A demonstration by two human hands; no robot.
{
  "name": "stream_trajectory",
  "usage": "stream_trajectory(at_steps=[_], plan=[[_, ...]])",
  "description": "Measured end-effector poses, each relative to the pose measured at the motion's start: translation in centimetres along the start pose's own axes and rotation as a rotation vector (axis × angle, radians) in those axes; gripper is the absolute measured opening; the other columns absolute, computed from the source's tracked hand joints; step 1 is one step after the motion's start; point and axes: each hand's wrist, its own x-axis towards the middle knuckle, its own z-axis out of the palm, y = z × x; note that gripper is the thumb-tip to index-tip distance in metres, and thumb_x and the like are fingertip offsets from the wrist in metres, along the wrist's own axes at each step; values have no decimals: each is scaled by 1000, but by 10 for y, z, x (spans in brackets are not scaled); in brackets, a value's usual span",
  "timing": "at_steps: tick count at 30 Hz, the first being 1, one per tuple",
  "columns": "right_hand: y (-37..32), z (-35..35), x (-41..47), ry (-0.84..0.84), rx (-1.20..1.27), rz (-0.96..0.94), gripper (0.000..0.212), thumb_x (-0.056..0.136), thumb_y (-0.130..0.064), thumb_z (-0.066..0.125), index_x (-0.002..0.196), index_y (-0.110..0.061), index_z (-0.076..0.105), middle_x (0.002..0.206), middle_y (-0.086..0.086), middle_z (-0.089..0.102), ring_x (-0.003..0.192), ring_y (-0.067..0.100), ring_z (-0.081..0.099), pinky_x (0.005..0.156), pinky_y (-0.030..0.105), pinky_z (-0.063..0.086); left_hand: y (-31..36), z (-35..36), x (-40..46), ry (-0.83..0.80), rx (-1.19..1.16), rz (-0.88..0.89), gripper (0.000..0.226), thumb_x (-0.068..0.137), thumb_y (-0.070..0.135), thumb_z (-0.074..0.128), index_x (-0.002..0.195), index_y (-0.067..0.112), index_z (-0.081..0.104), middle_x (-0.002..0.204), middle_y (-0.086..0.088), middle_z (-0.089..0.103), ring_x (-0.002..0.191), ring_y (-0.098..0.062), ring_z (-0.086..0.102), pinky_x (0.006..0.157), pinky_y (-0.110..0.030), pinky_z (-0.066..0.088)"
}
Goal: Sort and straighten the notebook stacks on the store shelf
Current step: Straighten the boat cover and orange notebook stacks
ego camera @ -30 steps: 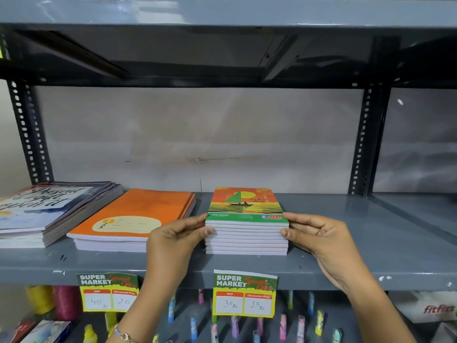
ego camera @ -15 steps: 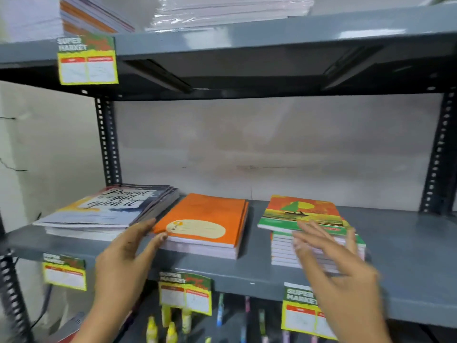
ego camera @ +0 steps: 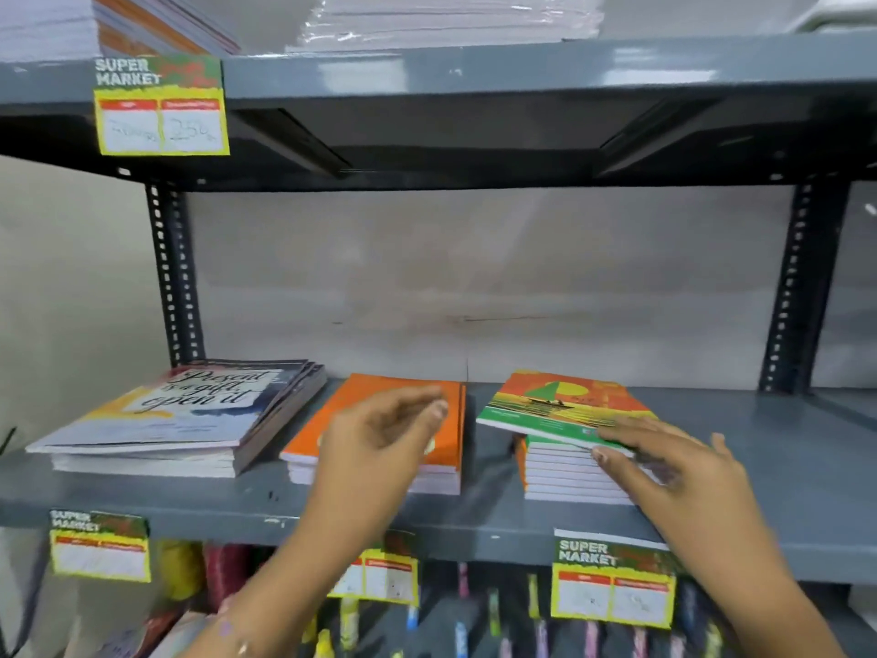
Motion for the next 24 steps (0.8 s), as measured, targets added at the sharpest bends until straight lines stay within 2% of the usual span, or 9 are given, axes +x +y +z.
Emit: stream_trajectory(at_steps=[3, 5, 6, 8, 10, 12, 17, 20, 24], plan=[[17, -7, 1, 16, 203, 0, 22, 74, -46, 75, 96, -40, 77, 110, -31, 68, 116, -3, 61, 117, 35, 33, -8, 48, 26, -202, 79, -140, 29, 89, 20, 67, 116, 11, 70, 109, 7, 73, 84, 6, 65, 85, -22, 54], [27, -12, 3, 7, 314, 28, 36, 66, -56, 75, 100, -46, 74, 112, -43, 61, 117, -17, 54, 99, 8, 42, -17, 64, 38, -257, 173, -230, 19, 91, 26, 64, 99, 13, 76, 90, -1, 77, 73, -9, 64, 77, -37, 54], [32, -15, 4, 0, 362, 52, 39, 62, -58, 76, 101, -51, 72, 116, -43, 57, 116, -22, 51, 91, 2, 42, -19, 68, 42, -265, 152, -292, 17, 90, 25, 65, 85, 17, 78, 80, -6, 77, 72, -21, 67, 76, -40, 55], [44, -18, 6, -22, 473, 84, 39, 58, -56, 78, 97, -54, 72, 123, -33, 61, 104, -22, 57, 83, 0, 43, -24, 73, 45, -222, 43, -400, 29, 88, 20, 68, 61, 24, 78, 79, -15, 77, 84, -34, 72, 84, -49, 58], [54, -17, 9, -38, 613, 106, 39, 60, -46, 80, 99, -43, 75, 118, -23, 70, 99, -14, 66, 82, 2, 48, -27, 77, 42, -180, -57, -438, 34, 87, 18, 71, 55, 29, 78, 72, -8, 78, 88, -33, 73, 79, -45, 61], [63, -14, 10, -31, 760, 144, 41, 65, -33, 80, 106, -29, 76, 119, -17, 72, 110, -3, 66, 89, 7, 50, -25, 80, 34, -188, -145, -454, 31, 87, 21, 70, 59, 33, 79, 69, 4, 78, 88, -25, 73, 68, -30, 62], [78, -12, 12, -1, 845, 162, 26, 91, -14, 62, 115, -19, 72, 114, -5, 77, 109, 10, 70, 89, 19, 56, -19, 93, 5, -209, -180, -378, 26, 86, 21, 71, 71, 41, 78, 87, 11, 80, 89, -5, 74, 80, -23, 55], [81, -11, 13, -14, 912, 182, 26, 89, -8, 64, 111, -19, 74, 111, -10, 77, 108, 8, 70, 86, 16, 56, -20, 102, -5, -134, -98, -269, 25, 84, 19, 73, 77, 44, 74, 84, 25, 76, 86, 11, 69, 77, -10, 52], [82, -10, 15, -14, 955, 161, 29, 84, 4, 68, 96, -20, 79, 110, -17, 74, 111, 3, 67, 90, 11, 52, -24, 107, -12, -53, 1, -144, 20, 83, 17, 73, 94, 34, 71, 71, 43, 65, 83, 27, 58, 67, 6, 43]])
